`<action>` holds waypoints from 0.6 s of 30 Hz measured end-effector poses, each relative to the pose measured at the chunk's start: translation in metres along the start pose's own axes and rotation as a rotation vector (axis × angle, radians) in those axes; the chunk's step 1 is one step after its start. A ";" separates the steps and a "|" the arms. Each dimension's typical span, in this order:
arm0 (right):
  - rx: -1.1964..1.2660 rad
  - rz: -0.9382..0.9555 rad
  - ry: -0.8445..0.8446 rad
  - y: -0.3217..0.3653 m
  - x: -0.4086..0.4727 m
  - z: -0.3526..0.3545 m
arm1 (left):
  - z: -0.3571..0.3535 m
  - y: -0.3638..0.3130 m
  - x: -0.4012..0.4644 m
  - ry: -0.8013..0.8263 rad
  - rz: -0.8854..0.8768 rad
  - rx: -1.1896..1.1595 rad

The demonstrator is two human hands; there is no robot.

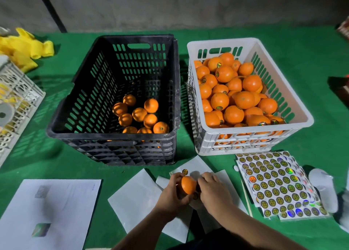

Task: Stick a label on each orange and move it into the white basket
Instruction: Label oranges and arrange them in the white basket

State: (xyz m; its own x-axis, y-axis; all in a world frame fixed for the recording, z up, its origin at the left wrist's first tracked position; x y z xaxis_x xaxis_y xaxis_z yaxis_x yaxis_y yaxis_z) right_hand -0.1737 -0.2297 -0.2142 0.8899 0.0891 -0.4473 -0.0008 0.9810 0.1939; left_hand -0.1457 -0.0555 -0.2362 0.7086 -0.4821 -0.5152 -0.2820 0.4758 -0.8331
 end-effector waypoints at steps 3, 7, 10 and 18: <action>0.030 -0.032 -0.031 0.003 -0.002 0.000 | 0.000 -0.001 0.000 0.001 -0.008 -0.014; 0.000 -0.048 -0.042 0.005 -0.001 0.000 | 0.001 -0.003 -0.001 -0.002 -0.013 -0.053; -0.030 -0.060 -0.027 0.005 0.001 -0.002 | 0.002 -0.003 -0.001 -0.022 -0.033 -0.062; 0.203 -0.070 -0.099 -0.010 0.004 -0.013 | 0.004 -0.003 -0.001 0.009 -0.048 -0.134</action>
State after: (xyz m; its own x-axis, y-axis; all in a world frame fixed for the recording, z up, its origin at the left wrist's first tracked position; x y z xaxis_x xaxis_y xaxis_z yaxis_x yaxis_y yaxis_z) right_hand -0.1765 -0.2368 -0.2293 0.9251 -0.0052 -0.3797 0.1455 0.9285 0.3418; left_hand -0.1432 -0.0536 -0.2323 0.7175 -0.5092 -0.4754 -0.3322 0.3497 -0.8760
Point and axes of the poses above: each hand's wrist, its own x-axis towards the middle knuckle, its own z-axis out of the back of the hand, y = z × x, the point moved 2 cm from there along x, towards the middle knuckle, and after that the axes turned 9 degrees about y, right-handed, at the moved point
